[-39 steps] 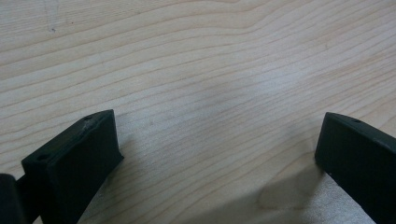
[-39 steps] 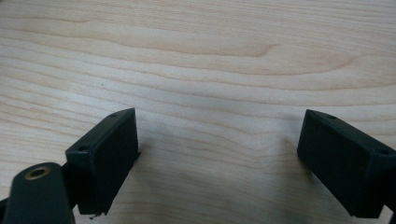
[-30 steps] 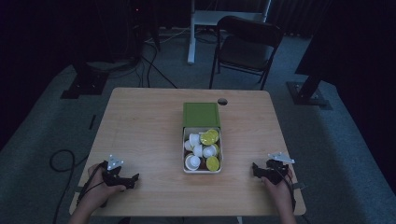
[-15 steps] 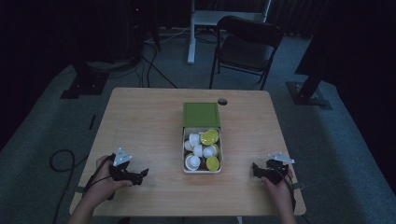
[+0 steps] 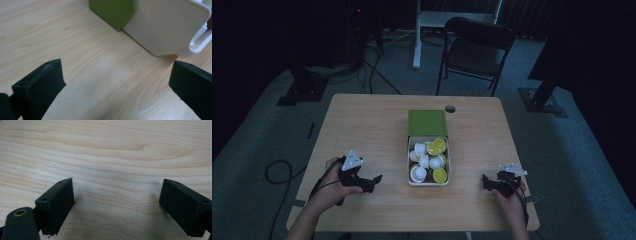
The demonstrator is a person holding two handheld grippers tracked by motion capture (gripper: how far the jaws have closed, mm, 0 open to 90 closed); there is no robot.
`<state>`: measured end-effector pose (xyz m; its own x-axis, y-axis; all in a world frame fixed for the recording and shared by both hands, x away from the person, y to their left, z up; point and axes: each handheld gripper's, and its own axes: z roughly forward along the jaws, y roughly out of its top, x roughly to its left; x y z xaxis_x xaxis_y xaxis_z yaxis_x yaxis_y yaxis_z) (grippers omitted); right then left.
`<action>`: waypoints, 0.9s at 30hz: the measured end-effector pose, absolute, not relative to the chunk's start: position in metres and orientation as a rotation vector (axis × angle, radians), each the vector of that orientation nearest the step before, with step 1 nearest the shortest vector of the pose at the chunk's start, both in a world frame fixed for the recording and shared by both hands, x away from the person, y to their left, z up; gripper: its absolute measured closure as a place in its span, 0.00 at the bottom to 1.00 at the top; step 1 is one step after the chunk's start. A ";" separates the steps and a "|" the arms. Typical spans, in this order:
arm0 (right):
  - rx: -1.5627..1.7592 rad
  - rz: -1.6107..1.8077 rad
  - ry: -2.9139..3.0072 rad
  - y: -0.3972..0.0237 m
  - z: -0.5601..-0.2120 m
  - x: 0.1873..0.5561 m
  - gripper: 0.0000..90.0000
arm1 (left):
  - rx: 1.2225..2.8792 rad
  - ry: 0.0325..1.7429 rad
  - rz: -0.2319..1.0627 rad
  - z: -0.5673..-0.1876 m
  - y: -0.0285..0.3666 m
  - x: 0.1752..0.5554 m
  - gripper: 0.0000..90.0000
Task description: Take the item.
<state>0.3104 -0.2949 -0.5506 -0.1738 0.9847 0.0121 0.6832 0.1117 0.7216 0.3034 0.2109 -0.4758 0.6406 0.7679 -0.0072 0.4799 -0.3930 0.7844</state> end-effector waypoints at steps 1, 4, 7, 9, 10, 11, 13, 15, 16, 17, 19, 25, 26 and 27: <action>1.616 0.829 1.916 -0.295 -0.551 0.310 0.13 | 2.069 0.965 0.465 -0.475 0.209 0.305 0.00; 1.617 0.829 1.916 -0.295 -0.551 0.310 0.13 | 2.069 0.944 0.464 -0.471 0.203 0.307 0.00; 1.616 0.829 1.916 -0.295 -0.551 0.310 0.13 | 2.079 0.920 0.470 -0.467 0.198 0.308 0.00; 1.617 0.830 1.916 -0.295 -0.551 0.310 0.13 | 2.072 0.906 0.464 -0.464 0.193 0.309 0.00; 1.616 0.829 1.916 -0.295 -0.551 0.310 0.13 | 2.066 0.900 0.460 -0.462 0.191 0.310 0.00; 1.617 0.830 1.916 -0.295 -0.551 0.310 0.13 | 2.065 0.892 0.454 -0.461 0.188 0.311 0.00; 1.617 0.830 1.916 -0.295 -0.551 0.310 0.13 | 2.069 0.879 0.451 -0.459 0.183 0.312 0.00; 1.616 0.830 1.917 -0.295 -0.551 0.310 0.13 | 2.073 0.862 0.440 -0.457 0.177 0.313 0.00; 1.617 0.829 1.917 -0.295 -0.551 0.310 0.13 | 2.070 0.853 0.435 -0.455 0.174 0.314 0.00; 1.617 0.829 1.917 -0.295 -0.551 0.310 0.13 | 2.064 0.851 0.428 -0.455 0.172 0.314 0.00; 1.616 0.830 1.917 -0.295 -0.551 0.310 0.13 | 2.077 0.838 0.412 -0.453 0.165 0.316 0.00; 1.616 0.830 1.916 -0.295 -0.551 0.310 0.13 | 2.075 0.783 0.396 -0.446 0.149 0.318 0.00; 1.617 0.830 1.916 -0.295 -0.551 0.310 0.13 | 2.071 0.779 0.394 -0.445 0.148 0.318 0.00; 1.616 0.830 1.916 -0.295 -0.551 0.310 0.13 | 2.070 0.773 0.389 -0.444 0.146 0.318 0.00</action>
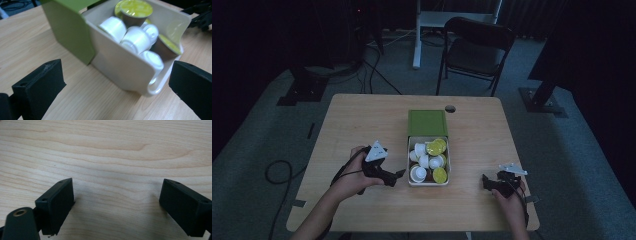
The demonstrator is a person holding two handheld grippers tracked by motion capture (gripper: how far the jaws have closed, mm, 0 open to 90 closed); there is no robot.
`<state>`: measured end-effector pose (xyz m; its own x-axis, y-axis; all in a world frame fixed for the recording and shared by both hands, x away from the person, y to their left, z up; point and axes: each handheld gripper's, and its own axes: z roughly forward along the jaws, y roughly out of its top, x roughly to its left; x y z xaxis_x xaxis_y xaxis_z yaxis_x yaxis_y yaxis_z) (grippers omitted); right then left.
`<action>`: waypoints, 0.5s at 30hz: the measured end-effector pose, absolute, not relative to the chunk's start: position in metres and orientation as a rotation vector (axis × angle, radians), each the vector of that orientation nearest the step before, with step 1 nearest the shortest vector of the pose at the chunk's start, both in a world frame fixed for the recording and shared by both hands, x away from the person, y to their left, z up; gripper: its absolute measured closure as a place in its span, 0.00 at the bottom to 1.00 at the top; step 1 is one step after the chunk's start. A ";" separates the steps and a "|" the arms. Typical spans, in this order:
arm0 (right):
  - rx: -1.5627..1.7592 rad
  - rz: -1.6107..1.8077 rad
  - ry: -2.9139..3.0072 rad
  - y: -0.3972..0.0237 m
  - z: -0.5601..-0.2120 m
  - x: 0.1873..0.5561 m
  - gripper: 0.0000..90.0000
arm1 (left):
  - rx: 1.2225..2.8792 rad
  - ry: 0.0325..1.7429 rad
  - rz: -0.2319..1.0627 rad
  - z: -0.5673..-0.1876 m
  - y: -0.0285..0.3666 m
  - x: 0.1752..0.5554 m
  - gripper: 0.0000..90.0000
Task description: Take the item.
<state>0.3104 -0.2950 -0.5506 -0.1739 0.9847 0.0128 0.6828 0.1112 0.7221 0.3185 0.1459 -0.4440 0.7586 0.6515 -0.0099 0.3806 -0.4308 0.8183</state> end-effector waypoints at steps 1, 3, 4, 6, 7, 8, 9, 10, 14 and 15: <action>1.616 0.829 1.916 -0.295 -0.551 0.310 0.13 | 2.069 0.768 0.386 -0.443 0.144 0.319 0.00; 1.616 0.830 1.916 -0.295 -0.551 0.310 0.13 | 2.073 0.754 0.385 -0.441 0.140 0.319 0.00; 1.617 0.830 1.916 -0.295 -0.551 0.310 0.13 | 2.070 0.747 0.377 -0.439 0.137 0.319 0.00; 1.617 0.829 1.916 -0.295 -0.551 0.310 0.13 | 2.070 0.738 0.354 -0.438 0.134 0.319 0.00; 1.616 0.829 1.917 -0.295 -0.551 0.310 0.13 | 2.078 0.729 0.353 -0.437 0.132 0.319 0.00; 1.616 0.830 1.916 -0.295 -0.551 0.310 0.13 | 2.081 0.721 0.359 -0.436 0.130 0.319 0.00; 1.616 0.830 1.916 -0.295 -0.551 0.310 0.13 | 2.083 0.715 0.360 -0.435 0.129 0.319 0.00; 1.617 0.830 1.916 -0.295 -0.551 0.310 0.13 | 2.075 0.716 0.357 -0.434 0.127 0.320 0.00; 1.617 0.830 1.916 -0.295 -0.551 0.310 0.13 | 2.076 0.708 0.347 -0.433 0.119 0.323 0.00; 1.617 0.830 1.916 -0.295 -0.551 0.310 0.13 | 2.077 0.704 0.343 -0.433 0.117 0.324 0.00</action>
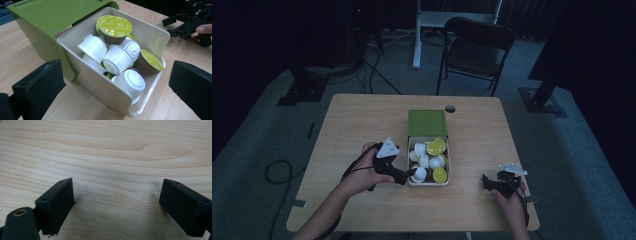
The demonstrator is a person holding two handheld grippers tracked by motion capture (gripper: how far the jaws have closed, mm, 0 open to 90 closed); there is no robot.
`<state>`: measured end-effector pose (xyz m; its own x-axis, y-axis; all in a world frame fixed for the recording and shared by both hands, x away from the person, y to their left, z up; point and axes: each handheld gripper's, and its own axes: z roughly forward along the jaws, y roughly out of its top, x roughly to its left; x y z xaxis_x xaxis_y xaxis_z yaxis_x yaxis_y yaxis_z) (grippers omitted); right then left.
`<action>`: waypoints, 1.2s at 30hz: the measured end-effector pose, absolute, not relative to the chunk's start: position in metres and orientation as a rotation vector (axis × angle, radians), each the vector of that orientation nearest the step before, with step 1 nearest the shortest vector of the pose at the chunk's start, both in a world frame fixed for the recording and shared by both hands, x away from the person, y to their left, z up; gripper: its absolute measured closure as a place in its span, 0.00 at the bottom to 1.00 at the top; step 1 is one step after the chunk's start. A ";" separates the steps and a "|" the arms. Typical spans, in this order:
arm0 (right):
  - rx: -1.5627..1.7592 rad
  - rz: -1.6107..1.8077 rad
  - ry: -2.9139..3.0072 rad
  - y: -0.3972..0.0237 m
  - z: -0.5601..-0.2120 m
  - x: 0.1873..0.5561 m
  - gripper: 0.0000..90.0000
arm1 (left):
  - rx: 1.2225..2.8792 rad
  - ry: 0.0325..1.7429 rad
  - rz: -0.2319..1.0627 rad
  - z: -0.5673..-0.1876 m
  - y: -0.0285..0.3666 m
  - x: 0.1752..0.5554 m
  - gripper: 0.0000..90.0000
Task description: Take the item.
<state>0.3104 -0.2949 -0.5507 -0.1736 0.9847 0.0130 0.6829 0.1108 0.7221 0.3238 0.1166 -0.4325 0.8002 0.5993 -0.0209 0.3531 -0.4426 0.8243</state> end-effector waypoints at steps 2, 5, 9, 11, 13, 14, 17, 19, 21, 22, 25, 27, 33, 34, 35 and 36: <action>1.617 0.830 1.916 -0.295 -0.551 0.310 0.13 | 2.070 0.701 0.307 -0.432 0.112 0.326 0.00; 1.617 0.831 1.916 -0.295 -0.551 0.310 0.13 | 2.075 0.694 0.311 -0.429 0.105 0.328 0.00; 1.618 0.831 1.915 -0.295 -0.551 0.310 0.13 | 2.073 0.688 0.319 -0.425 0.096 0.332 0.00; 1.615 0.831 1.915 -0.295 -0.551 0.310 0.13 | 2.066 0.695 0.298 -0.423 0.091 0.333 0.00; 1.615 0.831 1.916 -0.295 -0.551 0.310 0.13 | 2.083 0.702 0.316 -0.422 0.086 0.335 0.00; 1.617 0.830 1.915 -0.295 -0.551 0.310 0.13 | 2.085 0.698 0.317 -0.422 0.083 0.335 0.00; 1.617 0.831 1.916 -0.295 -0.551 0.310 0.13 | 2.080 0.695 0.301 -0.421 0.076 0.336 0.00; 1.614 0.830 1.917 -0.295 -0.551 0.310 0.13 | 2.088 0.704 0.308 -0.420 0.071 0.338 0.00; 1.615 0.830 1.916 -0.295 -0.551 0.310 0.13 | 2.094 0.709 0.315 -0.420 0.066 0.341 0.00; 1.615 0.830 1.916 -0.295 -0.551 0.310 0.13 | 2.104 0.705 0.315 -0.420 0.064 0.342 0.00; 1.615 0.830 1.916 -0.295 -0.551 0.310 0.13 | 2.119 0.697 0.307 -0.421 0.058 0.345 0.00; 1.615 0.830 1.916 -0.295 -0.551 0.310 0.13 | 2.144 0.688 0.333 -0.421 0.054 0.348 0.00; 1.614 0.831 1.916 -0.295 -0.551 0.310 0.13 | 2.168 0.704 0.341 -0.422 0.045 0.357 0.00; 1.614 0.831 1.916 -0.295 -0.551 0.310 0.13 | 2.177 0.707 0.355 -0.422 0.043 0.359 0.00; 1.614 0.831 1.916 -0.295 -0.551 0.310 0.13 | 2.187 0.706 0.345 -0.423 0.042 0.360 0.00; 1.614 0.831 1.915 -0.295 -0.551 0.310 0.13 | 2.193 0.714 0.325 -0.424 0.041 0.361 0.00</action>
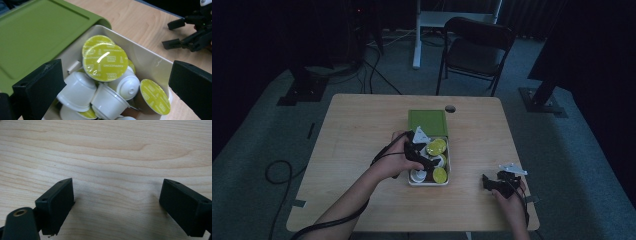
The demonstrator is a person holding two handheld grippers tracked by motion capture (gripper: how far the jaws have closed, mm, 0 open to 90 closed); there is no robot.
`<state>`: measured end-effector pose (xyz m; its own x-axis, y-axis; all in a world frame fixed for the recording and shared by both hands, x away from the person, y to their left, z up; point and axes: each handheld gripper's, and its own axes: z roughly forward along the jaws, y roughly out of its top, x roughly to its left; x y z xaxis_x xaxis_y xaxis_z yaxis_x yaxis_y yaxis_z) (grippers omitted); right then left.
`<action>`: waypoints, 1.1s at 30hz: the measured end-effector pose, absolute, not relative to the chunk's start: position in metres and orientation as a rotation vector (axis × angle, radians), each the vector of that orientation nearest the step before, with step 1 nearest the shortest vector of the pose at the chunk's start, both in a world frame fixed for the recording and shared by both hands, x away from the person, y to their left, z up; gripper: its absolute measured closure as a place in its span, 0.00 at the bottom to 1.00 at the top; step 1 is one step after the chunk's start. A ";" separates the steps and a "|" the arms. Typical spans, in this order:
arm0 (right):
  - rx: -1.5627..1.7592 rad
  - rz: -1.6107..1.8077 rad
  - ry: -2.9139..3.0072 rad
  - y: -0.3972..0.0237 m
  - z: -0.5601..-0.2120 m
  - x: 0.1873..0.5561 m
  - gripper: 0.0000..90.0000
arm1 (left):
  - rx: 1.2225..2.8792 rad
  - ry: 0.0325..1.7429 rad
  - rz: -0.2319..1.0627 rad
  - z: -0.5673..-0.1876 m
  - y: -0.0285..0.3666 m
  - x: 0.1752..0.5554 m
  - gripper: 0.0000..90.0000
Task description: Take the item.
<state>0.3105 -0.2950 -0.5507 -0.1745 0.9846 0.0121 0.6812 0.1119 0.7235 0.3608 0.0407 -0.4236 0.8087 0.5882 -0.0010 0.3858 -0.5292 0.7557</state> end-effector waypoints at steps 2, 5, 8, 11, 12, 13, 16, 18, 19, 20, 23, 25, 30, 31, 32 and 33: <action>1.614 0.831 1.916 -0.295 -0.551 0.310 0.13 | 2.203 0.711 0.329 -0.426 0.038 0.363 0.00; 1.614 0.831 1.916 -0.295 -0.551 0.310 0.13 | 2.201 0.712 0.316 -0.427 0.036 0.366 0.00; 1.615 0.831 1.915 -0.295 -0.551 0.310 0.13 | 2.214 0.725 0.321 -0.427 0.033 0.369 0.03; 1.615 0.831 1.915 -0.295 -0.551 0.310 0.13 | 2.224 0.764 0.312 -0.429 0.031 0.373 0.04; 1.615 0.831 1.915 -0.295 -0.551 0.310 0.13 | 2.224 0.768 0.310 -0.430 0.030 0.375 0.05; 1.614 0.831 1.915 -0.295 -0.551 0.310 0.13 | 2.226 0.773 0.303 -0.430 0.030 0.376 0.06; 1.615 0.831 1.915 -0.295 -0.551 0.310 0.13 | 2.228 0.790 0.291 -0.430 0.028 0.379 0.16; 1.616 0.831 1.915 -0.295 -0.551 0.310 0.13 | 2.233 0.785 0.305 -0.431 0.027 0.381 0.17; 1.616 0.831 1.915 -0.295 -0.551 0.310 0.13 | 2.239 0.783 0.299 -0.432 0.026 0.381 0.17; 1.617 0.831 1.915 -0.295 -0.551 0.310 0.13 | 2.249 0.785 0.287 -0.433 0.025 0.382 0.17; 1.616 0.831 1.916 -0.295 -0.551 0.310 0.13 | 2.255 0.790 0.284 -0.436 0.022 0.383 0.17; 1.617 0.832 1.915 -0.295 -0.551 0.310 0.13 | 2.252 0.803 0.284 -0.438 0.022 0.384 0.17; 1.616 0.831 1.916 -0.295 -0.551 0.310 0.13 | 2.243 0.828 0.286 -0.441 0.021 0.387 0.18; 1.616 0.831 1.916 -0.295 -0.551 0.310 0.13 | 2.243 0.828 0.286 -0.441 0.021 0.387 0.20; 1.616 0.831 1.916 -0.295 -0.551 0.310 0.13 | 2.246 0.835 0.297 -0.441 0.020 0.388 0.20; 1.616 0.831 1.916 -0.295 -0.551 0.310 0.13 | 2.254 0.832 0.303 -0.442 0.019 0.388 0.24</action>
